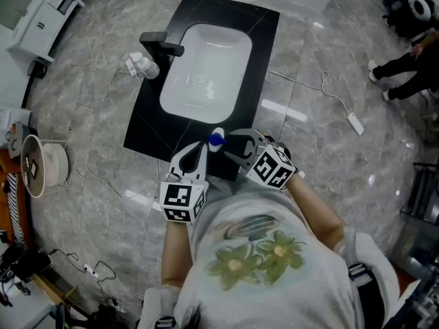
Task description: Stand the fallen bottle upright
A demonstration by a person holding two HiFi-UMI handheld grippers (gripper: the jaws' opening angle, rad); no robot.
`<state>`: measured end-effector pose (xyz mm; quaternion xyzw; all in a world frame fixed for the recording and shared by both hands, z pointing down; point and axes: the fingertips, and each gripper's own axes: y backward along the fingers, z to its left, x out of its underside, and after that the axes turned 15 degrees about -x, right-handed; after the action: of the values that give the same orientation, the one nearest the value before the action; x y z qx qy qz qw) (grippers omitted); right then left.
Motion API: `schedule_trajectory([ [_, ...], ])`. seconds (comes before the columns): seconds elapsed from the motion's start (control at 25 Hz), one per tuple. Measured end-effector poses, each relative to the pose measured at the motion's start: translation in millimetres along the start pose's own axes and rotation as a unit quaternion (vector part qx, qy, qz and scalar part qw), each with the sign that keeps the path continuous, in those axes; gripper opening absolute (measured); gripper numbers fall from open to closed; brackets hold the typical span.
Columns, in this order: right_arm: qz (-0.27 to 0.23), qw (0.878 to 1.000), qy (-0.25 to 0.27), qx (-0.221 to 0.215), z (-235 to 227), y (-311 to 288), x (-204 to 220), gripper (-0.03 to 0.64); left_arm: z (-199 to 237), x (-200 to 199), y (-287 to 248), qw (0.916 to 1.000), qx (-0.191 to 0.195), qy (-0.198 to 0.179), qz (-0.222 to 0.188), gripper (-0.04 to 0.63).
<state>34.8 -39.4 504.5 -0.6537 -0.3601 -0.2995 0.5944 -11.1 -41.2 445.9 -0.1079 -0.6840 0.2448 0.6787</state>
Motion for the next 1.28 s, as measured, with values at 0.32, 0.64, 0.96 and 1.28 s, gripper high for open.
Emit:
schedule_trajectory([
  [0.32, 0.002, 1.000, -0.017, 0.010, 5, 14, 14, 0.165, -9, 6, 2, 1.0000, 0.000, 0.002, 0.002, 0.018],
  [0.64, -0.062, 0.996, -0.055, 0.041, 4, 42, 2, 0.048, -19, 8, 6, 1.0000, 0.003, 0.002, 0.000, 0.018],
  [0.96, -0.117, 0.989, -0.062, 0.060, 11, 63, -23, 0.043, -29, 9, 16, 1.0000, 0.006, -0.001, -0.005, 0.018],
  [1.28, -0.128, 0.988, -0.051, 0.061, 26, 70, -27, 0.043, -38, 12, 28, 0.9999, 0.008, -0.001, -0.010, 0.018],
])
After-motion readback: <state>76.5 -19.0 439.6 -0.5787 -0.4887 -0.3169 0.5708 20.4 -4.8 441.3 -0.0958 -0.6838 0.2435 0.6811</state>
